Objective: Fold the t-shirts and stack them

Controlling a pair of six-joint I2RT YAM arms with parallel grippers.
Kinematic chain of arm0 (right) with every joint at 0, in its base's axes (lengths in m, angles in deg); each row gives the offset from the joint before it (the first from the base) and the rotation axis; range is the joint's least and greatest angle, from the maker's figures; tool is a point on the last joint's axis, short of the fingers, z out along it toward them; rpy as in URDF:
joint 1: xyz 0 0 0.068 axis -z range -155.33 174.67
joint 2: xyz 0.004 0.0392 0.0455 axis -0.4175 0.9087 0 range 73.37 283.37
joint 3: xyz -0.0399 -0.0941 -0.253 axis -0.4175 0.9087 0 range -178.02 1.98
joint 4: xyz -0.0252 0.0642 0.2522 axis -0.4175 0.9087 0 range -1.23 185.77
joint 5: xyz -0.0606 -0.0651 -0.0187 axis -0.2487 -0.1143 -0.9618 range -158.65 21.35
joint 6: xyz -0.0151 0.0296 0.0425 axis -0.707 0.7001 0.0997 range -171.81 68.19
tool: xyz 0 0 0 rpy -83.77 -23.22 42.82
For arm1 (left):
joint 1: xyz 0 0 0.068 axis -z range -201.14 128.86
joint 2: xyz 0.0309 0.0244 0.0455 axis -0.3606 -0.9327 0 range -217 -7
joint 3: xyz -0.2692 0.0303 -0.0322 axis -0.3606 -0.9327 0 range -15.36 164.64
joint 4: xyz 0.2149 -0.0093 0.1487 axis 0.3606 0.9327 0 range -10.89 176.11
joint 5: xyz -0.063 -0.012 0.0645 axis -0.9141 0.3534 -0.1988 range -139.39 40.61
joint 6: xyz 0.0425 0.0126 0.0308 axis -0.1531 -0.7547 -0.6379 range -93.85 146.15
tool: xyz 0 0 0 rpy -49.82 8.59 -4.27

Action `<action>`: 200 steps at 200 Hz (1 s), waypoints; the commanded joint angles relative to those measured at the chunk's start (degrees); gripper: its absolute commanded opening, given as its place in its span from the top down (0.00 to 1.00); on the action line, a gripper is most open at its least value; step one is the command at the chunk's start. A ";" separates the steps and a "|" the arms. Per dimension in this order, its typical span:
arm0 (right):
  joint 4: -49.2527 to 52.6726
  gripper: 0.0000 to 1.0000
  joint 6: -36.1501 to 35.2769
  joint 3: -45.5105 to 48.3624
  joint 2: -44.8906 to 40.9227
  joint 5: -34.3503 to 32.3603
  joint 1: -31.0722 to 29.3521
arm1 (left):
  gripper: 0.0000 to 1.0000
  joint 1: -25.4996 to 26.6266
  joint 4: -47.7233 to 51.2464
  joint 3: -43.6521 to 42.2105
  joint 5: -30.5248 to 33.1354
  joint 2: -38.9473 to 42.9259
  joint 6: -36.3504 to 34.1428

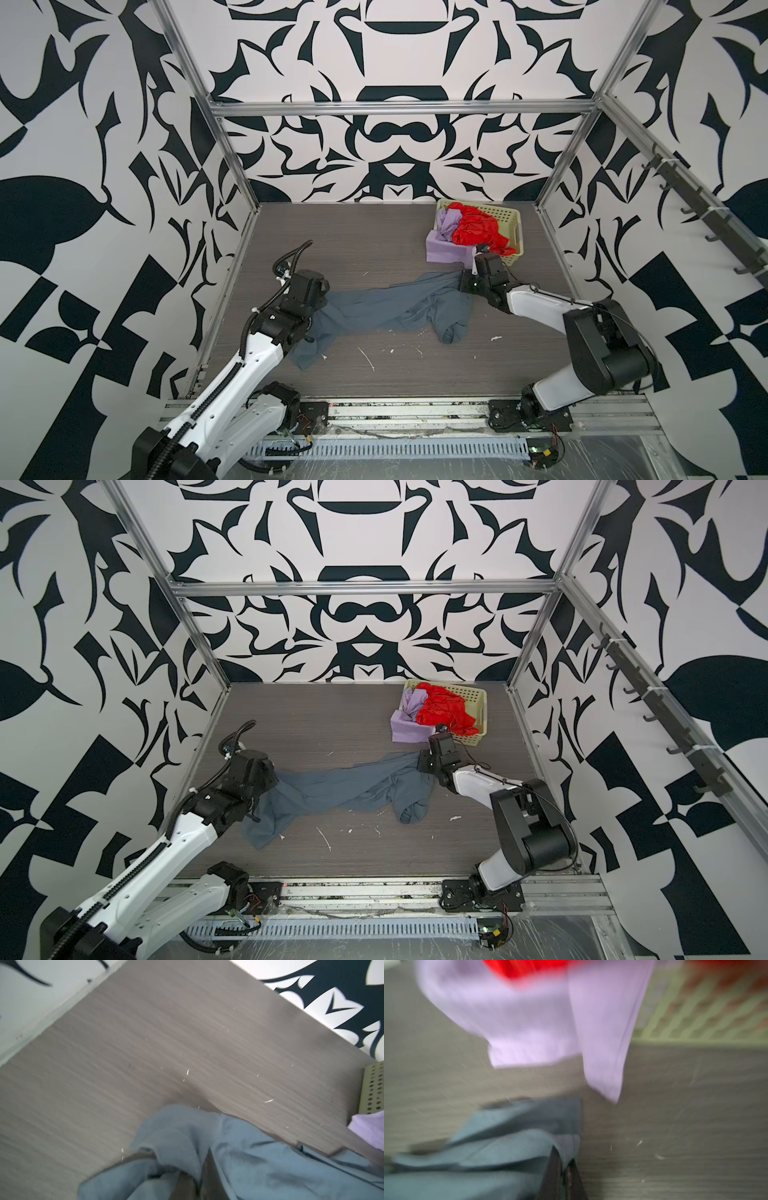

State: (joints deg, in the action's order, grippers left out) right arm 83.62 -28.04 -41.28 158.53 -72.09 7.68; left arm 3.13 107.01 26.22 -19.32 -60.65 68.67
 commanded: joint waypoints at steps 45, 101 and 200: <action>3.09 1.00 -14.18 -24.05 -9.40 -7.06 0.38 | 1.00 -6.05 -9.58 28.30 -0.52 -11.34 -22.55; 6.91 1.00 -13.79 -18.49 -23.79 -3.09 0.20 | 1.00 -7.05 -7.61 25.69 -0.96 -3.40 -24.00; 20.35 1.00 2.53 11.28 -41.97 8.08 -1.68 | 0.35 -7.11 13.86 -5.22 7.58 20.92 10.00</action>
State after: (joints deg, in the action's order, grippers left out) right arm 104.58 -30.08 -30.55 118.99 -66.76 6.15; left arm -3.80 118.90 19.38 -13.93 -42.05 72.54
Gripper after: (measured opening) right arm 0.051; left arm 0.636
